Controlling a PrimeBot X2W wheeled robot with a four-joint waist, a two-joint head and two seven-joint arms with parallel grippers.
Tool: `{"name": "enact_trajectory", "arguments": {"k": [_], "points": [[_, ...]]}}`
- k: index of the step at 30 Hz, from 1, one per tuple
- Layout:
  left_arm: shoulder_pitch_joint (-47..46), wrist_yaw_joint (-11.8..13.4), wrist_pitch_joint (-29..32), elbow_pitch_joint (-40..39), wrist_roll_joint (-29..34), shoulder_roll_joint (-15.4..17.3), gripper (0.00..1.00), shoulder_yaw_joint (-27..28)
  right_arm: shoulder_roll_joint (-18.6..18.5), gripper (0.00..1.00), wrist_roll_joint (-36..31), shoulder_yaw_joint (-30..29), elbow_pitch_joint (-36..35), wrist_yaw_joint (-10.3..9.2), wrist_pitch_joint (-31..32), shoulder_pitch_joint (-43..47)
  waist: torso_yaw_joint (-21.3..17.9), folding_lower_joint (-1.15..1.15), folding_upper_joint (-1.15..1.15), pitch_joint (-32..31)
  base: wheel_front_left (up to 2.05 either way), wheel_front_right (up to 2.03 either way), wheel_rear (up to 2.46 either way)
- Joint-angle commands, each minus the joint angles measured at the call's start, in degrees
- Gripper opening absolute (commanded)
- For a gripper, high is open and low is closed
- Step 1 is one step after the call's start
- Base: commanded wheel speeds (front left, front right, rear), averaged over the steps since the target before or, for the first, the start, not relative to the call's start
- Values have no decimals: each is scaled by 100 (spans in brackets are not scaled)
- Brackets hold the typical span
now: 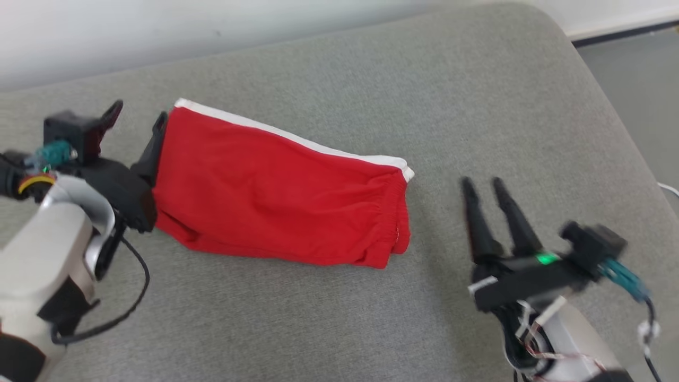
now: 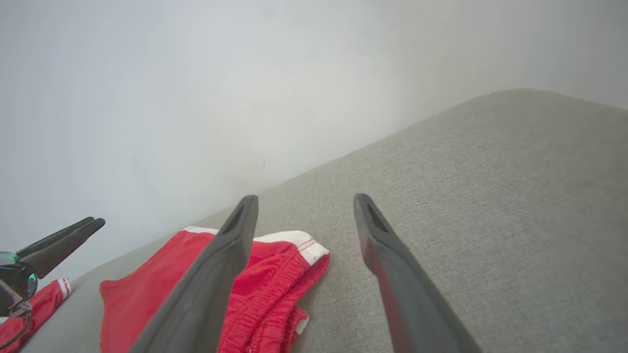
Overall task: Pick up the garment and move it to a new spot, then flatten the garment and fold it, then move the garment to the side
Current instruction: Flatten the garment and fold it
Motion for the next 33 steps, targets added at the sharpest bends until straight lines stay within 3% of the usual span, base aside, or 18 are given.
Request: {"name": "enact_trajectory", "arguments": {"k": [1,7,11,25,29,30,31,32,33], "points": [[109,51,-52,-18,-45,-16,100,35,70,100,13,-76,-39,7,-23,162,110,1,0,-105,0,0,0],[636,420,-153,-324,43,-191,100,349,439,100,-737,-976,-664,7,-48,976,257,1,0,-94,0,0,0],[915,452,-147,-302,190,-364,100,397,601,100,-1108,-1221,-883,7,-50,1363,313,1,0,-45,0,0,0],[858,407,-124,1107,186,-754,100,396,686,100,-1427,-996,-1243,7,-42,1633,30,1,0,98,0,0,0],[975,283,-60,1421,71,-894,100,391,684,100,-1456,-972,-1212,7,-43,1699,24,1,0,21,0,0,0],[987,265,-36,1491,95,-929,56,357,686,100,-1469,-951,-1208,7,-43,1698,27,1,0,-9,0,0,0],[986,235,-49,1526,111,-973,22,335,686,100,-1477,-952,-1205,7,-43,1700,42,1,0,-47,0,0,0],[1005,230,-64,1575,116,-1006,0,320,684,100,-1498,-940,-1199,7,-43,1706,53,1,0,-91,0,0,0],[1029,216,-77,1605,128,-1043,0,304,685,100,-1508,-932,-1202,7,-43,1707,73,1,0,-140,0,0,0]]}}
